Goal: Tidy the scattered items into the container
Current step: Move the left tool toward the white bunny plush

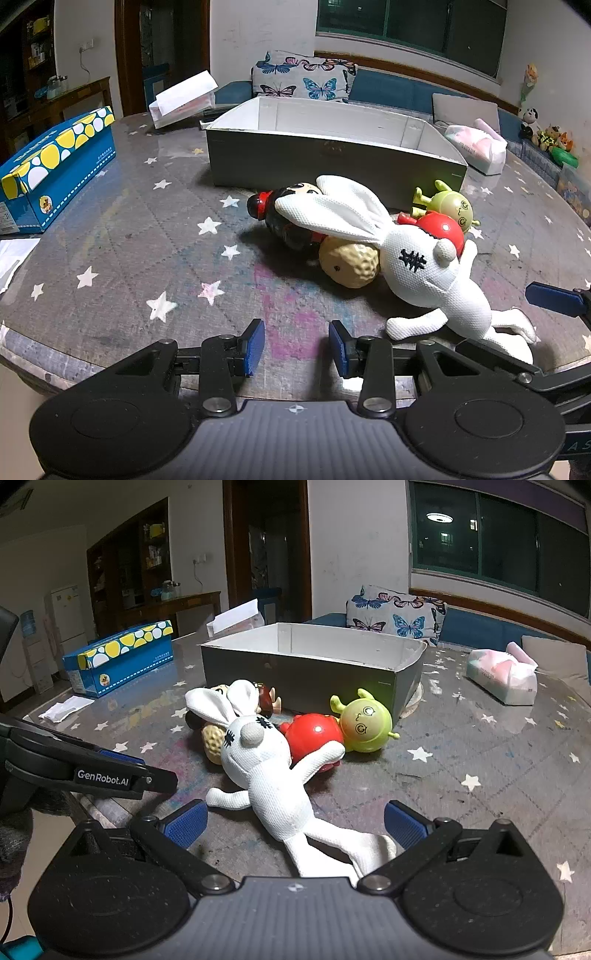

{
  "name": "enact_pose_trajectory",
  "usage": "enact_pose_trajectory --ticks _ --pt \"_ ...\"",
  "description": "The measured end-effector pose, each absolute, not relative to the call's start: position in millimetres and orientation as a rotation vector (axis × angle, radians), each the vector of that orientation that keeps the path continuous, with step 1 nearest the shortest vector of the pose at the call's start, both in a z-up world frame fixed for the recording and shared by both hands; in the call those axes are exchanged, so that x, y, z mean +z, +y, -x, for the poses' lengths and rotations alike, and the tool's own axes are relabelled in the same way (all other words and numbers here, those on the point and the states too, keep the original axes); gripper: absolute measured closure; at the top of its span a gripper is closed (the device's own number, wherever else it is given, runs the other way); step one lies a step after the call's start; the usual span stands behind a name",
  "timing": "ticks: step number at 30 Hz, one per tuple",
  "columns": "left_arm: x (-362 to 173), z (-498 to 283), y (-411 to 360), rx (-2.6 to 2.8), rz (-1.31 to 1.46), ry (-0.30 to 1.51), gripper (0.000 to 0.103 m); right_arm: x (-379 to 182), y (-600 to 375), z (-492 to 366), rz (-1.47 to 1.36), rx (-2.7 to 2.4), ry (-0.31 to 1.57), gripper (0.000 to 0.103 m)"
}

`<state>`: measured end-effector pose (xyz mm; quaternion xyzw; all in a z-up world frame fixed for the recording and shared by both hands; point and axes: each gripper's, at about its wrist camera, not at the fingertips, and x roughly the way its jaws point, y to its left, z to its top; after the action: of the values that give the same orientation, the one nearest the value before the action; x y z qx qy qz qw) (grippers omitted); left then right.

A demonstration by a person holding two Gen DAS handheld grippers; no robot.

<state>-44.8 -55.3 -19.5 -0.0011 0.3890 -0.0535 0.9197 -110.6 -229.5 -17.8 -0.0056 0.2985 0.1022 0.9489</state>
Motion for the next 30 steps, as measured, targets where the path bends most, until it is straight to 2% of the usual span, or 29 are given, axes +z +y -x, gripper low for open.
enact_pose_trajectory --ticks 27,30 --pt "-19.7 44.2 -62.1 -0.123 -0.007 0.804 0.062 -19.8 -231.5 110.0 0.002 0.214 0.605 0.001" --pt "-19.6 43.4 -62.8 -0.125 -0.01 0.805 0.062 -20.1 -232.3 109.0 -0.003 0.217 0.604 0.004"
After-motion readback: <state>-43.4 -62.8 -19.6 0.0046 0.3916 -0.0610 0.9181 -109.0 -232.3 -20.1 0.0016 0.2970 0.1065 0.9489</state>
